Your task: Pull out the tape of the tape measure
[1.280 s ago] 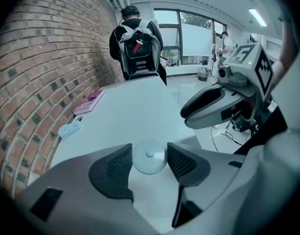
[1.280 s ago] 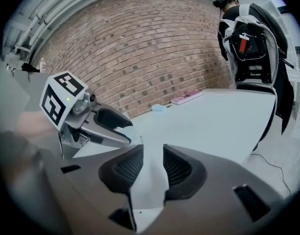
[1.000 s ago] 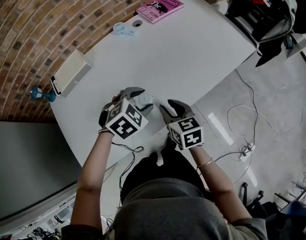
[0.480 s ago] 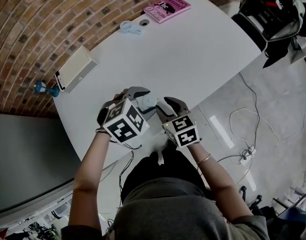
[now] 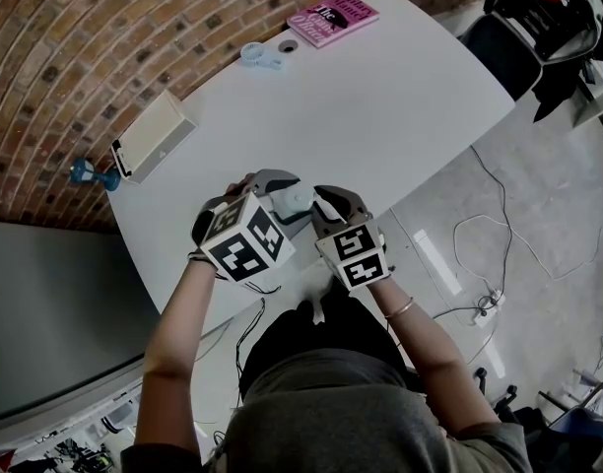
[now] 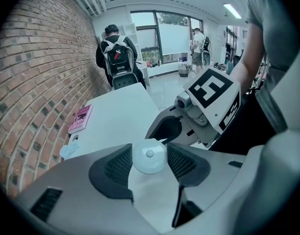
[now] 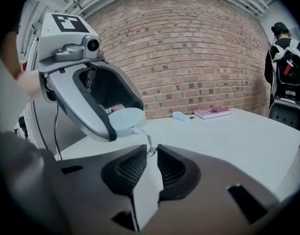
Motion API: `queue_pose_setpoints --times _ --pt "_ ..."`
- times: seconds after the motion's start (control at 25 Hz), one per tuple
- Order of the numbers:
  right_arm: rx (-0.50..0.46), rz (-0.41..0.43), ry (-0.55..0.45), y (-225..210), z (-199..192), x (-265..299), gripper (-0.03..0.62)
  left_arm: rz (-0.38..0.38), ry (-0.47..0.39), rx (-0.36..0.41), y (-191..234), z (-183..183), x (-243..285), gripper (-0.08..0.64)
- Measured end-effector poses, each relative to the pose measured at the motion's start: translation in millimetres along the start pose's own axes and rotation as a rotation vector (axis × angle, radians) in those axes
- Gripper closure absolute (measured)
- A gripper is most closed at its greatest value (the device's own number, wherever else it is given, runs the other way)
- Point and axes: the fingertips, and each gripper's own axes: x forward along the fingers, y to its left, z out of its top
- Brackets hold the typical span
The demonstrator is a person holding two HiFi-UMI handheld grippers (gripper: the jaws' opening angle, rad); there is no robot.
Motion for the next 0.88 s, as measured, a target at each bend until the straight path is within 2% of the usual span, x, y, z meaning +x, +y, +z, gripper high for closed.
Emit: queue_pose_setpoints --times 0.08,0.28,0.56,0.88 --pt "-0.016 -0.01 -0.004 -1 2 -1 0.537 -0.002 -0.005 -0.002 0 0 -1 0.324" --pt "-0.018 -0.018 -0.001 -4 2 -3 0.548 -0.006 -0.015 -0.011 2 0 -3 0.324" --pt "-0.024 -0.016 0.018 -7 -1 -10 0.571 -0.011 -0.055 -0.062 7 -5 -2 0.324" --pt "-0.053 -0.094 0.077 -24 -12 -25 0.574 0.01 -0.07 -0.092 14 -10 0 0.324"
